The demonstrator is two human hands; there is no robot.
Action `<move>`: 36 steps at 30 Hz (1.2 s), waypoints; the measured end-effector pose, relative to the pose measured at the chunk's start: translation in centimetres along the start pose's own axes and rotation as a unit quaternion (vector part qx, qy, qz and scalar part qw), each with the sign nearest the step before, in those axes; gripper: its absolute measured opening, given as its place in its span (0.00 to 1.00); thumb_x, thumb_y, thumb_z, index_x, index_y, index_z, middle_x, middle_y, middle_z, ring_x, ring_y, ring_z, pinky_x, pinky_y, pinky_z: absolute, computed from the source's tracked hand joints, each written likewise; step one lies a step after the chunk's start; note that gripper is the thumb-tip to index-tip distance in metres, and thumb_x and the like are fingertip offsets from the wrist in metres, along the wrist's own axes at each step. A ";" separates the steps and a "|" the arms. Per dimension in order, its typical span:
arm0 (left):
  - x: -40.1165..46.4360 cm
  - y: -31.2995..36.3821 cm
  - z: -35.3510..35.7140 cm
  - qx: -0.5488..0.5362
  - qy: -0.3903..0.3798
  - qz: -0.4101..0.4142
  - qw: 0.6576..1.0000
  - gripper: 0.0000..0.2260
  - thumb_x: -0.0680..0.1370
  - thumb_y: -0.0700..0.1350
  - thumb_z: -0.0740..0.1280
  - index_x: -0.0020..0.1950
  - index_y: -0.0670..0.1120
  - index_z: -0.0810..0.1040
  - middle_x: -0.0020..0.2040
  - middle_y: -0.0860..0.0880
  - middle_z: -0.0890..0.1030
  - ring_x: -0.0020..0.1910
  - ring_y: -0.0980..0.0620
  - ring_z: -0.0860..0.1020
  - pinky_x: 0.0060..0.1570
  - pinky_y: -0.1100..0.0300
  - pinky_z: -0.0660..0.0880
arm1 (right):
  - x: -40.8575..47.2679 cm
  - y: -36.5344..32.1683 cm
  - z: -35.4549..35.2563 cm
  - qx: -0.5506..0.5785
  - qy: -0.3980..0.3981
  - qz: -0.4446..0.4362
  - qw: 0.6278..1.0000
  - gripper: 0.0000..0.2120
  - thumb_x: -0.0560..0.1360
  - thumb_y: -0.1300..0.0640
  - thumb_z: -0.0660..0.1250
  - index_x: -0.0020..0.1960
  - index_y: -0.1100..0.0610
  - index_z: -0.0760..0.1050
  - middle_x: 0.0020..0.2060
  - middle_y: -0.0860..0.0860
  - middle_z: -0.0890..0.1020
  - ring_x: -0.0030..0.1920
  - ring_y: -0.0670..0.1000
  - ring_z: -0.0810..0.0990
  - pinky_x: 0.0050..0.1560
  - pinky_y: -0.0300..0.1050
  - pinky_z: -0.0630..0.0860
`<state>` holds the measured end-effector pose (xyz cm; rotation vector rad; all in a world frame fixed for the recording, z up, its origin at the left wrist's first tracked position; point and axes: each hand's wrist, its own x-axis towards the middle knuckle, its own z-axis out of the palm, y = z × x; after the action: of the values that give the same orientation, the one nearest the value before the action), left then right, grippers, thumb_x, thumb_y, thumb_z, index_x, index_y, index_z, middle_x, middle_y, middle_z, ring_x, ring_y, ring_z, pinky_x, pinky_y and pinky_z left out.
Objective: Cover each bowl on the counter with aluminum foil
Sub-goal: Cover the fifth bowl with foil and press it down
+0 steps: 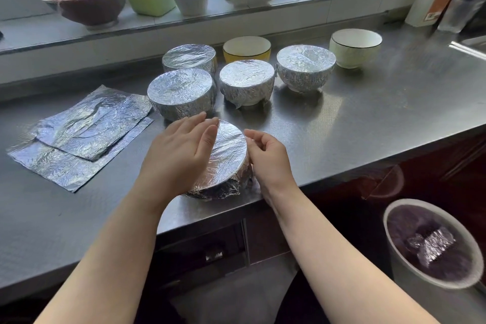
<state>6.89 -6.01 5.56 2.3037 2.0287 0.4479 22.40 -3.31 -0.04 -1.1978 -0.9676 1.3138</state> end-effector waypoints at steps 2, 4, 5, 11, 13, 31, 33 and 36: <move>0.0 -0.1 0.1 0.002 0.000 -0.001 1.000 0.31 0.79 0.63 0.36 0.77 0.57 0.63 0.77 0.55 0.63 0.76 0.54 0.59 0.73 0.57 0.53 | 0.0 -0.1 -0.1 -0.006 -0.005 0.004 1.000 0.09 0.78 0.61 0.67 0.57 0.62 0.79 0.49 0.57 0.84 0.49 0.52 0.83 0.56 0.50 0.80; -0.1 -0.1 0.1 0.003 -0.002 -0.002 1.000 0.31 0.79 0.63 0.36 0.77 0.57 0.63 0.77 0.55 0.63 0.76 0.53 0.59 0.73 0.56 0.53 | 0.0 -0.1 -0.1 -0.006 -0.009 0.010 1.000 0.08 0.78 0.62 0.67 0.56 0.62 0.79 0.49 0.60 0.84 0.46 0.51 0.82 0.52 0.49 0.80; -0.1 -0.1 0.1 0.003 -0.002 -0.002 1.000 0.31 0.79 0.63 0.37 0.77 0.57 0.63 0.77 0.55 0.63 0.76 0.53 0.59 0.73 0.56 0.53 | -0.1 -0.1 -0.2 -0.010 -0.012 0.011 1.000 0.07 0.78 0.62 0.67 0.55 0.62 0.80 0.48 0.60 0.84 0.45 0.51 0.82 0.51 0.48 0.80; 0.0 0.1 -0.1 0.005 -0.001 -0.004 1.000 0.31 0.78 0.62 0.37 0.77 0.57 0.64 0.77 0.55 0.64 0.76 0.54 0.59 0.73 0.58 0.52 | 0.2 -0.2 -0.5 -0.069 -0.027 -0.015 0.997 0.06 0.78 0.62 0.66 0.52 0.59 0.81 0.46 0.56 0.85 0.47 0.50 0.83 0.53 0.49 0.81; -0.1 0.1 -0.1 0.002 0.001 -0.004 1.000 0.31 0.78 0.62 0.37 0.77 0.57 0.64 0.77 0.55 0.64 0.76 0.55 0.59 0.73 0.58 0.52 | 0.4 -0.4 -0.4 -0.088 -0.034 -0.018 0.995 0.06 0.79 0.62 0.66 0.52 0.60 0.81 0.46 0.55 0.85 0.46 0.49 0.83 0.52 0.48 0.80; -0.1 0.2 0.0 0.003 0.004 -0.038 0.999 0.32 0.78 0.64 0.36 0.77 0.58 0.63 0.77 0.56 0.63 0.76 0.54 0.59 0.72 0.54 0.56 | 1.8 -1.0 0.0 -0.132 -0.114 0.030 0.984 0.06 0.77 0.67 0.65 0.47 0.58 0.79 0.46 0.59 0.85 0.43 0.55 0.83 0.48 0.51 0.81; -0.1 0.2 0.2 0.013 0.002 -0.046 0.999 0.31 0.79 0.64 0.36 0.77 0.58 0.62 0.77 0.55 0.63 0.76 0.53 0.58 0.73 0.53 0.56 | 1.9 -1.1 -0.1 -0.236 -0.101 -0.033 0.966 0.06 0.77 0.63 0.66 0.47 0.55 0.80 0.45 0.54 0.85 0.45 0.52 0.82 0.50 0.50 0.80; 0.0 0.4 0.4 0.031 -0.003 -0.068 0.997 0.29 0.81 0.64 0.37 0.77 0.58 0.60 0.78 0.54 0.60 0.77 0.51 0.57 0.74 0.52 0.54 | 2.2 -1.5 -0.3 -0.444 -0.106 -0.151 0.877 0.07 0.76 0.60 0.64 0.48 0.55 0.80 0.46 0.53 0.80 0.47 0.56 0.79 0.44 0.47 0.74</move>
<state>7.40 -6.04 5.24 2.1778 2.2095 0.3767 23.15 -0.98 1.12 -1.4872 -1.9597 0.7386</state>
